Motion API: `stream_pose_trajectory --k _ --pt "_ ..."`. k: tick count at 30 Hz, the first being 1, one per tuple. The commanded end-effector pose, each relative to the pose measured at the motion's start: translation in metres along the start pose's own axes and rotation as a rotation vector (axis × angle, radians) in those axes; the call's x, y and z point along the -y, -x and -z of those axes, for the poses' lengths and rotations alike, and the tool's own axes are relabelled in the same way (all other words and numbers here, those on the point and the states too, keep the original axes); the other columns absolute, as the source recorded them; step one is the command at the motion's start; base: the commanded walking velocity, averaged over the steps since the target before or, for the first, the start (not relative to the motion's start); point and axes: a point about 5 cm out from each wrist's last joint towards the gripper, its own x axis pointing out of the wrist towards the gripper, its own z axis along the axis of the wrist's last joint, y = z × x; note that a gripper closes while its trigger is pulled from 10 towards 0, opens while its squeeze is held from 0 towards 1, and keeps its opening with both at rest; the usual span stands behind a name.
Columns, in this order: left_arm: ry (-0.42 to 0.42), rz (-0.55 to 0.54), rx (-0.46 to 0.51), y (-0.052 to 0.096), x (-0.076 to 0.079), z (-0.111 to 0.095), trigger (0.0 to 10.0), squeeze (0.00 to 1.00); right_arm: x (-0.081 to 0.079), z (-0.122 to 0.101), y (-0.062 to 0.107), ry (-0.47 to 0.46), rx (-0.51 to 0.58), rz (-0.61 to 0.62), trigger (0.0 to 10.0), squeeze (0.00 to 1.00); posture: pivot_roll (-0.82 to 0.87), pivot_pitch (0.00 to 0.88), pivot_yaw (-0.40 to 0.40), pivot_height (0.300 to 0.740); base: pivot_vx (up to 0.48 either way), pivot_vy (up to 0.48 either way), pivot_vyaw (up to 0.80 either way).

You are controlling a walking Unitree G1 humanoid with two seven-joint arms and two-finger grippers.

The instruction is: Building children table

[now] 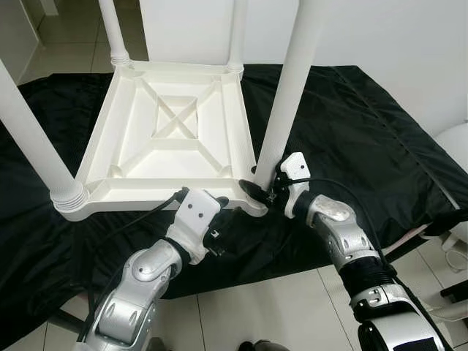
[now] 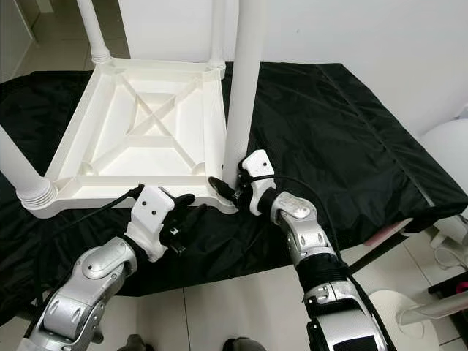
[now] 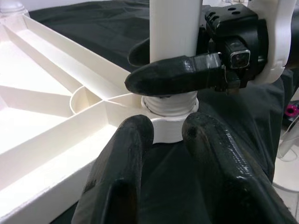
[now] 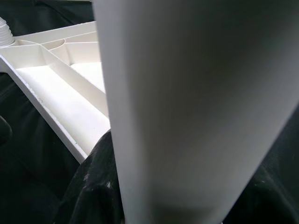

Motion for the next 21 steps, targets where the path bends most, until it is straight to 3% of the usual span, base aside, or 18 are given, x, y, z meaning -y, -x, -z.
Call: stream_pose_trajectory --k 1,5,12,21 --pt "0.021 -0.021 -0.008 -0.001 -0.001 0.001 10.0 0.00 0.001 0.008 0.003 -0.001 -0.044 0.009 10.0 0.00 0.00 0.102 -0.048 0.740 0.000 0.000 0.00" --pt "0.019 -0.020 -0.008 -0.001 -0.001 0.000 10.0 0.00 0.004 0.006 0.002 0.011 -0.042 0.088 10.0 0.00 -0.01 0.105 -0.045 0.740 0.000 0.000 0.00" --pt "0.025 -0.020 -0.018 -0.001 -0.001 0.001 10.0 0.00 -0.012 0.005 -0.003 -0.045 -0.011 0.236 10.0 0.00 0.00 0.108 -0.044 0.740 0.000 0.000 0.00" --pt "0.027 -0.027 -0.022 0.002 -0.001 0.001 10.0 0.00 -0.036 0.002 -0.011 -0.174 0.010 0.598 10.0 0.00 0.00 0.115 -0.036 0.740 0.000 0.000 0.00"
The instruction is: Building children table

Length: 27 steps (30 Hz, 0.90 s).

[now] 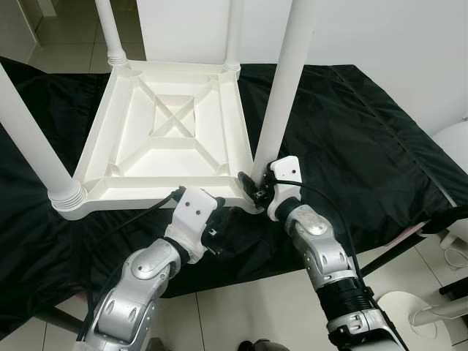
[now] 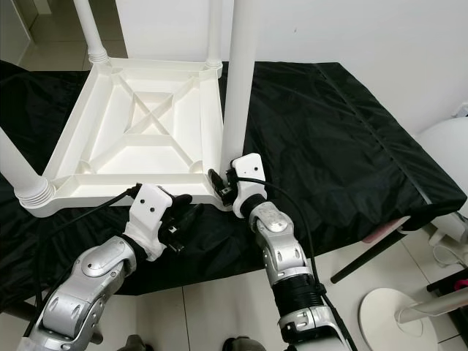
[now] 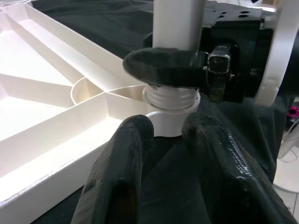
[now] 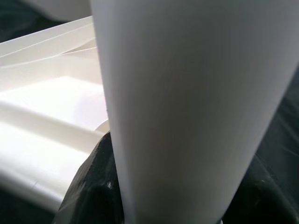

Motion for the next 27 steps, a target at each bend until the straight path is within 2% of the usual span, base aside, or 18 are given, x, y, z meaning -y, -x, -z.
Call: stream_pose_trajectory --k 1,3,5,7,12,13,19,21,22,23,24,25,26,27 --pt "0.002 -0.015 -0.005 0.001 0.002 0.000 10.0 0.00 -0.001 0.006 0.003 -0.026 -0.040 0.112 10.0 0.00 0.00 0.115 -0.036 0.740 0.000 0.000 0.00" --pt "0.004 -0.014 -0.006 0.001 0.002 0.000 10.0 0.00 -0.003 0.006 0.003 -0.036 -0.041 0.133 10.0 0.00 0.00 0.115 -0.036 0.740 0.000 0.000 0.00" --pt "0.006 -0.009 -0.005 0.001 0.003 0.000 10.0 0.00 -0.016 0.004 0.001 -0.074 -0.045 0.104 10.0 0.00 0.00 0.117 -0.033 0.740 0.000 0.000 0.00" --pt "0.005 -0.004 -0.004 0.000 0.004 0.000 10.0 0.00 -0.020 0.001 0.001 -0.076 -0.036 0.079 10.0 0.00 -0.01 0.115 -0.031 0.740 0.000 0.000 0.00" --pt "-0.004 0.000 -0.004 -0.001 0.004 0.000 10.0 0.00 -0.017 0.000 0.003 -0.052 -0.041 0.087 10.0 0.00 -0.01 0.113 -0.035 0.740 0.000 0.000 0.00" --pt "-0.003 -0.003 -0.003 -0.001 0.003 -0.001 10.0 0.00 -0.014 0.000 0.004 -0.061 -0.039 0.087 10.0 1.00 -0.01 0.112 -0.035 0.740 0.000 0.000 0.00" --pt "-0.001 -0.014 0.004 -0.001 0.002 -0.001 10.0 0.00 -0.004 -0.005 0.007 -0.075 -0.012 0.022 10.0 1.00 0.00 0.108 -0.047 0.740 0.000 0.000 0.00" --pt "-0.002 -0.016 0.006 -0.001 0.003 -0.001 10.0 0.00 0.005 -0.006 0.010 -0.068 -0.021 -0.022 10.0 1.00 0.00 0.106 -0.049 0.740 0.000 0.000 0.00" --pt "-0.002 -0.016 0.006 -0.001 0.003 -0.001 10.0 0.00 0.005 -0.006 0.010 -0.068 -0.021 -0.022 10.0 1.00 0.00 0.106 -0.049 0.740 0.000 0.000 0.00" --pt "-0.003 -0.020 0.009 -0.002 0.002 -0.002 10.0 0.00 0.014 -0.004 0.014 -0.047 -0.031 -0.080 10.0 0.00 0.00 0.100 -0.056 0.740 0.000 0.000 0.00" --pt "-0.005 -0.024 0.012 -0.002 0.001 -0.002 10.0 0.00 0.020 -0.005 0.018 -0.027 -0.026 -0.153 10.0 0.00 0.00 0.100 -0.056 0.740 0.000 0.000 0.00" --pt "-0.005 -0.024 0.012 -0.002 0.001 -0.002 10.0 0.00 0.020 -0.005 0.018 -0.027 -0.026 -0.153 10.0 0.00 0.00 0.100 -0.056 0.740 0.000 0.000 0.00" --pt "-0.005 -0.029 0.015 -0.002 0.000 -0.002 10.0 0.00 0.028 -0.005 0.022 0.001 -0.026 -0.247 10.0 0.00 0.00 0.096 -0.060 0.740 0.000 0.000 0.00" --pt "-0.005 -0.029 0.015 -0.002 0.000 -0.002 10.0 0.00 0.028 -0.005 0.022 0.001 -0.026 -0.247 10.0 0.00 0.00 0.096 -0.060 0.740 0.000 0.000 0.00"
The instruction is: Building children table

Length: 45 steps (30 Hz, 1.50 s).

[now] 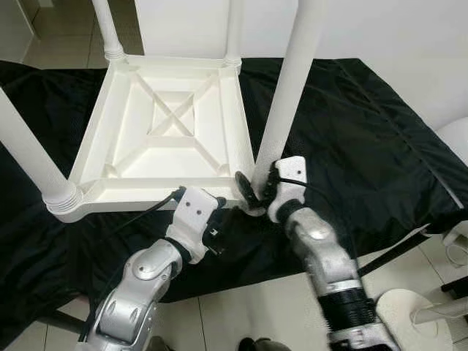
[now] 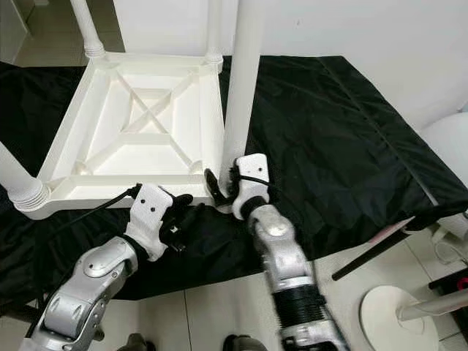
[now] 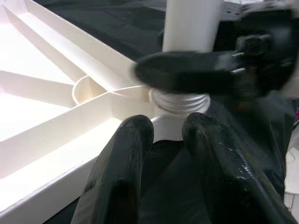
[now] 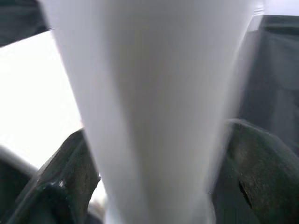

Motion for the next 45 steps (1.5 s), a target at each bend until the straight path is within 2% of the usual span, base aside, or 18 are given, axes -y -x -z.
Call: stream_pose_trajectory --k 1,6,8,9,10,15,16,27,28,29,34,35,36,38,39,40,44,45 --pt "-0.008 -0.030 0.005 -0.001 -0.001 -0.001 10.0 0.00 0.001 0.004 0.004 -0.019 -0.002 -0.051 10.0 0.00 0.00 0.096 -0.060 0.740 0.000 0.000 0.00" --pt "-0.005 -0.021 0.006 -0.001 0.000 0.000 10.0 0.00 0.007 0.006 0.005 0.003 -0.018 -0.147 10.0 0.00 -0.01 0.087 -0.059 0.740 0.000 0.000 0.00" --pt "-0.005 0.001 0.011 -0.001 0.003 -0.001 10.0 0.00 0.016 0.004 0.000 0.059 -0.031 -0.235 10.0 0.00 0.00 0.083 -0.058 0.740 0.000 0.000 0.00" --pt "-0.005 0.001 0.011 -0.001 0.003 -0.001 10.0 0.00 0.016 0.004 0.000 0.059 -0.031 -0.235 10.0 0.00 0.00 0.083 -0.058 0.740 0.000 0.000 0.00" --pt "-0.005 0.016 0.014 0.000 0.003 -0.001 10.0 0.00 0.019 0.004 -0.006 0.092 -0.049 -0.291 10.0 0.00 0.00 0.081 -0.056 0.740 0.000 0.000 0.00" --pt "-0.011 0.018 0.015 0.000 0.003 -0.002 10.0 0.00 0.021 0.006 -0.013 0.119 -0.066 -0.330 10.0 0.00 0.00 0.077 -0.056 0.740 0.000 0.000 0.00" --pt "-0.015 0.015 0.016 0.000 0.003 -0.002 10.0 0.00 0.022 0.007 -0.015 0.131 -0.081 -0.346 0.0 0.00 0.01 0.076 -0.058 0.740 0.000 0.000 0.00" --pt "-0.015 0.002 0.008 0.005 0.004 -0.001 10.0 0.00 0.028 0.020 -0.012 0.133 -0.114 -0.393 0.0 0.00 0.03 0.078 -0.056 0.740 0.000 0.000 0.00" --pt "-0.015 0.003 0.007 0.006 0.004 -0.001 10.0 0.00 0.028 0.021 -0.011 0.129 -0.117 -0.391 1.0 0.00 0.03 0.078 -0.056 0.740 0.000 0.000 0.00" --pt "-0.015 0.005 0.006 0.005 0.004 -0.001 10.0 0.00 0.028 0.023 -0.011 0.134 -0.121 -0.378 10.0 0.00 0.03 0.078 -0.056 0.740 0.000 0.000 0.00" --pt "-0.015 0.010 0.006 0.004 0.004 -0.001 10.0 0.00 0.029 0.024 -0.011 0.101 -0.118 -0.315 10.0 0.00 0.02 0.077 -0.051 0.740 0.000 0.000 0.00" --pt "-0.014 0.012 0.006 0.004 0.003 -0.001 10.0 0.00 0.030 0.024 -0.012 0.099 -0.120 -0.263 10.0 0.00 0.02 0.076 -0.049 0.740 0.000 0.000 0.00" --pt "-0.014 0.012 0.006 0.004 0.003 -0.001 10.0 0.00 0.030 0.024 -0.012 0.099 -0.120 -0.263 10.0 0.00 0.02 0.076 -0.049 0.740 0.000 0.000 0.00" --pt "-0.014 0.016 0.005 0.004 0.004 -0.001 10.0 0.00 0.032 0.023 -0.015 0.121 -0.105 -0.123 10.0 0.00 0.01 0.076 -0.046 0.740 0.000 0.000 0.00" --pt "-0.014 0.016 0.005 0.004 0.004 -0.001 10.0 0.00 0.032 0.023 -0.015 0.121 -0.105 -0.123 10.0 0.00 0.01 0.076 -0.046 0.740 0.000 0.000 0.00" --pt "-0.014 0.020 0.005 0.003 0.005 0.000 10.0 0.00 0.017 0.023 -0.015 0.089 -0.071 -0.086 10.0 0.00 0.01 0.075 -0.045 0.740 0.000 0.000 0.00" --pt "-0.012 0.024 0.005 0.003 0.005 0.000 10.0 0.00 0.005 0.024 -0.015 0.067 -0.057 -0.054 10.0 0.00 0.01 0.075 -0.045 0.740 0.000 0.000 0.00" --pt "-0.012 0.025 0.005 0.003 0.005 0.000 10.0 0.00 0.002 0.025 -0.017 0.052 -0.054 0.006 10.0 0.00 0.00 0.077 -0.044 0.740 0.000 0.000 0.00"
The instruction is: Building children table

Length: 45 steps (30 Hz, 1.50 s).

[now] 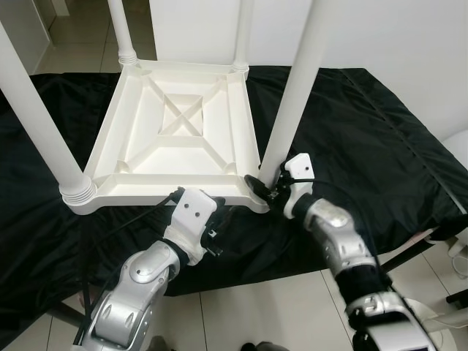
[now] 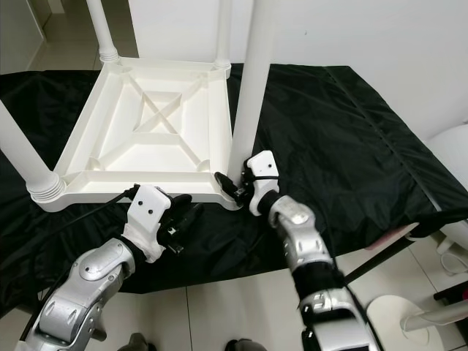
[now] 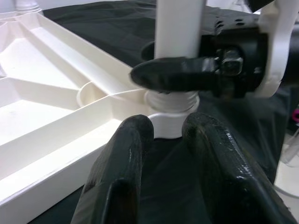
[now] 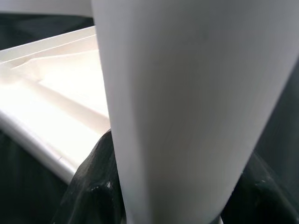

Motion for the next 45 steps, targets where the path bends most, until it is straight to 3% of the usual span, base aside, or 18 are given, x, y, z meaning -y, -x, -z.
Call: stream_pose_trajectory --k 1,2,5,7,15,16,22,29,30,31,34,41,43,45 --pt "0.008 0.031 -0.005 -0.001 0.003 0.001 10.0 0.00 -0.002 0.012 0.002 -0.027 -0.068 0.102 10.0 0.00 0.00 0.077 -0.044 0.740 0.000 0.000 0.00" --pt "0.008 0.031 -0.005 -0.001 0.003 0.001 10.0 0.00 -0.002 0.012 0.002 -0.027 -0.068 0.102 10.0 0.00 0.00 0.077 -0.044 0.740 0.000 0.000 0.00" --pt "0.011 0.035 -0.005 -0.001 0.004 0.002 10.0 0.00 -0.010 0.007 -0.002 -0.113 -0.044 0.294 10.0 0.00 0.00 0.077 -0.044 0.740 0.000 0.000 0.00" --pt "0.011 0.036 -0.005 -0.002 0.005 0.002 10.0 0.00 -0.017 0.005 -0.003 -0.126 -0.029 0.333 10.0 0.00 0.00 0.078 -0.050 0.740 0.000 0.000 0.00" --pt "0.018 0.029 -0.003 -0.001 0.006 0.002 10.0 0.00 -0.034 -0.002 -0.003 -0.173 -0.016 0.346 10.0 0.00 0.00 0.080 -0.055 0.740 0.000 0.000 0.00" --pt "0.020 0.032 -0.005 -0.001 0.007 0.003 10.0 0.00 -0.034 -0.003 -0.001 -0.190 -0.008 0.332 10.0 1.00 0.00 0.080 -0.055 0.740 0.000 0.000 0.00" --pt "0.020 0.036 -0.004 -0.001 0.006 0.002 10.0 0.00 -0.020 -0.010 0.010 -0.155 0.002 0.319 10.0 1.00 0.00 0.082 -0.051 0.740 0.000 0.000 0.00" --pt "0.015 0.037 -0.008 0.000 0.006 0.003 10.0 0.00 -0.007 -0.009 0.024 -0.146 -0.013 0.191 10.0 1.00 0.00 0.083 -0.047 0.740 0.000 0.000 0.00" --pt "0.017 0.039 -0.007 -0.001 0.006 0.003 10.0 0.00 -0.004 -0.010 0.026 -0.138 -0.007 0.115 10.0 0.12 -0.01 0.083 -0.044 0.740 0.000 0.000 0.00" --pt "0.018 0.039 -0.007 -0.001 0.006 0.003 10.0 0.00 -0.002 -0.011 0.026 -0.118 -0.001 0.071 10.0 0.00 -0.01 0.083 -0.042 0.740 0.000 0.000 0.00" --pt "0.017 0.043 -0.004 -0.002 0.006 0.002 10.0 0.00 0.001 -0.010 0.023 -0.035 -0.009 -0.070 10.0 0.00 -0.01 0.082 -0.039 0.740 0.000 0.000 0.00" --pt "0.014 0.041 -0.004 -0.003 0.005 0.002 10.0 0.00 0.004 -0.010 0.019 0.025 -0.018 -0.134 10.0 0.00 -0.01 0.080 -0.034 0.740 0.000 0.000 0.00" --pt "0.011 0.032 0.010 -0.006 0.002 -0.002 10.0 0.00 0.007 -0.008 0.004 0.116 -0.065 -0.239 10.0 0.00 -0.01 0.078 -0.034 0.740 0.000 0.000 0.00" --pt "0.011 0.032 0.010 -0.006 0.002 -0.002 10.0 0.00 0.007 -0.008 0.004 0.116 -0.065 -0.239 10.0 0.00 -0.01 0.078 -0.034 0.740 0.000 0.000 0.00"
